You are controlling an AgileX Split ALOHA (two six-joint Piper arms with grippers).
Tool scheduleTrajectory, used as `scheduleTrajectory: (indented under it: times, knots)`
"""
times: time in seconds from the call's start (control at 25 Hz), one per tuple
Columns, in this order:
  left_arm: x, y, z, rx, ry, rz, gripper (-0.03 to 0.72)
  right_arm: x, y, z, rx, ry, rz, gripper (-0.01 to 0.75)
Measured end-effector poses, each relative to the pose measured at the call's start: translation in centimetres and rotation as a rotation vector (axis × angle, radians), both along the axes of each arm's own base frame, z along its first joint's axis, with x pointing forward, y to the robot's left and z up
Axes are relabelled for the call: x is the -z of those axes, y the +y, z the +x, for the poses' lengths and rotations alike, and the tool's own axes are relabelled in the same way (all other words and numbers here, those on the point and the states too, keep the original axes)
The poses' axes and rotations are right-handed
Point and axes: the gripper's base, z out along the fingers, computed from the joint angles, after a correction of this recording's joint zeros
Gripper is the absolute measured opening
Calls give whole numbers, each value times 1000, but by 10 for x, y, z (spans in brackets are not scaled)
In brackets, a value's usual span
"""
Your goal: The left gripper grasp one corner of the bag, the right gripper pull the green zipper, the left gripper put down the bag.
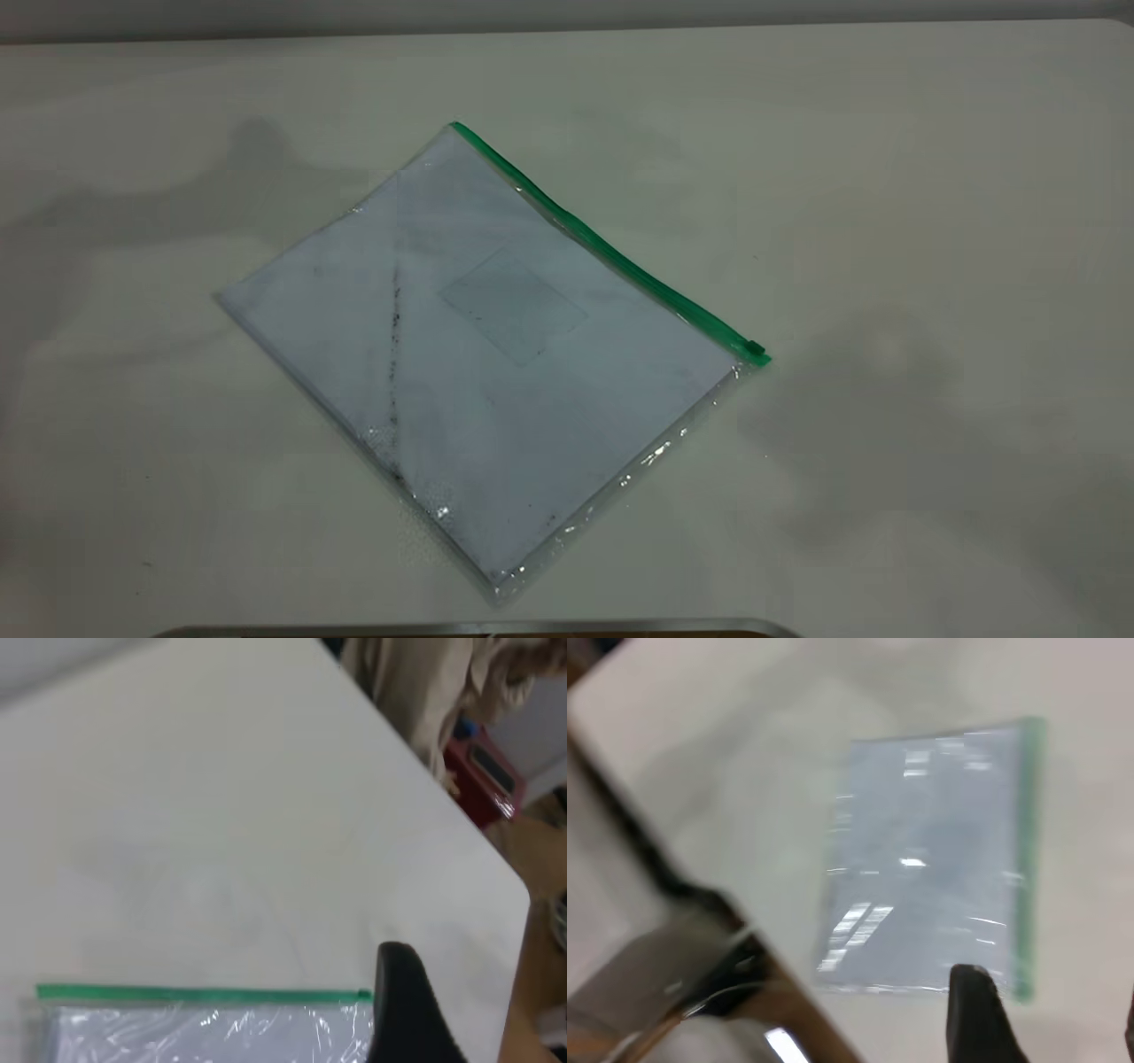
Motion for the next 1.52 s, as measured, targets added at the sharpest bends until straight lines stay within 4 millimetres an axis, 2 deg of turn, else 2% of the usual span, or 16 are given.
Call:
scheduleTrajectory:
  times: [0.16,0.28,0.44,0.56,0.64,0.8,0.96,1.0,1.32,1.52]
  knots:
    - [-76,6,-42,-24,-145,132,480,-28,-36,-52,236,-109,-29,439]
    - [-120,10,-78,-78,-202,256,470,-23,-60,-88,372,-149,-61,439]
    - [-163,18,-127,-230,-212,389,468,16,-82,-125,493,-118,-107,439]
    - [-186,23,-160,-374,-186,425,468,55,-93,-142,549,-61,-147,439]
    - [-192,26,-181,-455,-160,440,468,84,-97,-151,564,-10,-178,439]
    - [-182,30,-225,-532,-121,506,468,138,-101,-163,559,63,-232,439]
    - [-146,31,-265,-554,-40,565,468,180,-103,-169,550,107,-265,439]
    - [-135,31,-275,-558,-16,577,468,185,-103,-169,548,113,-269,439]
    - [-54,29,-347,-552,87,641,468,187,-103,-168,550,90,-268,435]
    - [-18,33,-383,-608,80,702,468,187,-103,-168,550,90,-269,435]
